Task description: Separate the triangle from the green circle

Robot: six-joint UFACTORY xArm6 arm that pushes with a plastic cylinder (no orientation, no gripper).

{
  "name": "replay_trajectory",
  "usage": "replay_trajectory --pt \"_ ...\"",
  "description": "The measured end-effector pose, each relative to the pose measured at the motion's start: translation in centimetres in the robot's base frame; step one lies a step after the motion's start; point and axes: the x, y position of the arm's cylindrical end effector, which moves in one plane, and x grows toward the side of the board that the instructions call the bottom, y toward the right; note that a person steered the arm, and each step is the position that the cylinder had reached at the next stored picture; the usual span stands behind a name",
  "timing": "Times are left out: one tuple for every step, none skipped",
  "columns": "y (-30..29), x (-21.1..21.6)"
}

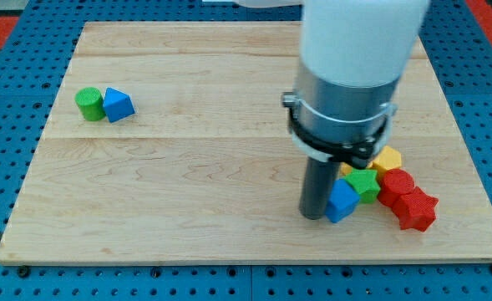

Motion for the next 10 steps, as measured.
replay_trajectory --pt "2.1 0.0" --pt "-0.1 0.0" --pt "-9.3 -2.1" --pt "-19.7 -7.2" --pt "-30.0 -10.7" --pt "-37.3 -16.4" --pt "-36.3 -18.3" --pt "-29.4 -18.2" --pt "-22.5 -18.0" --pt "-17.8 -17.8"
